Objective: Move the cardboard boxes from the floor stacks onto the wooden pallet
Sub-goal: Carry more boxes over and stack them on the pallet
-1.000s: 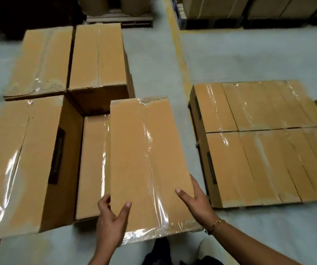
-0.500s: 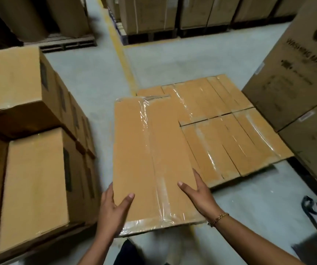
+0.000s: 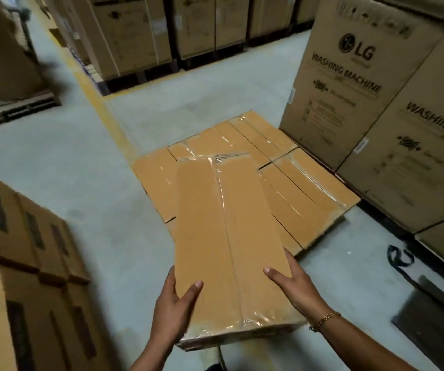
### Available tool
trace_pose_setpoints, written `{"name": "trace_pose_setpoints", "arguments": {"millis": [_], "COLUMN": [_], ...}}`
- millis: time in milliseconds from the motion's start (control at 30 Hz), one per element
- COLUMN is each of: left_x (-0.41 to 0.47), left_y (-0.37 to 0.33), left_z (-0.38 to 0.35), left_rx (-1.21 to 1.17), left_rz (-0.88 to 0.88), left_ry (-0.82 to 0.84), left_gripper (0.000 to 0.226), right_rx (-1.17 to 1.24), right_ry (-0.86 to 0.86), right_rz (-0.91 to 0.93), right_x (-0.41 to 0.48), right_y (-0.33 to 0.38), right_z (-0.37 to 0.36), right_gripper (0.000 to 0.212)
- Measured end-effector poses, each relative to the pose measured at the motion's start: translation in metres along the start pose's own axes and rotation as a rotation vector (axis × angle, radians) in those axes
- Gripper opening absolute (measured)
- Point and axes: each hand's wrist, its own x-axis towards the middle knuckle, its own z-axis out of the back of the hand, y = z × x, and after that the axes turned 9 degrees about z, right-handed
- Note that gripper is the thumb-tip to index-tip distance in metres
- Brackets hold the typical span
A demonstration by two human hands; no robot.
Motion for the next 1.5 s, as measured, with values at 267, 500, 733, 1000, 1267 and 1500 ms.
{"name": "trace_pose_setpoints", "arguments": {"millis": [267,500,733,1000,1267,1500], "left_x": [0.061,0.105,0.127,0.135,0.155,0.181], "left_y": [-0.075,-0.134,-0.197,-0.277,-0.328,-0.366], "left_z": [-0.06,-0.153,-0.302,-0.423,-0.481,-0.551], "left_rx": [0.136,0.151,0.058,0.02,0.017,-0.004], "left_rz": [-0.083,-0.054,0.035,0.092,0.05,0.082], "left_ry": [0.081,0.056,-0.033,-0.133,-0.159,-0.24], "left_gripper": [0.089,0.092,0.104,0.09,0.088,0.095], "right_rx": [0.021,0.039,-0.023,-0.161,-0.219,-0.192], "right_ry": [-0.122,-0.103,0.005,0.127,0.146,0.253], "right_rz": [-0.067,-0.055,-0.038,0.012,0.042,0.09], "right_x": [0.059,0.144,0.252,0.346,0.407,0.482], "right_y": [0.007,-0.006,-0.022,-0.009,-0.011,-0.016], "right_z": [0.062,0.15,0.29,0.418,0.475,0.538], "right_gripper": [0.073,0.071,0.089,0.079,0.096,0.079]}}
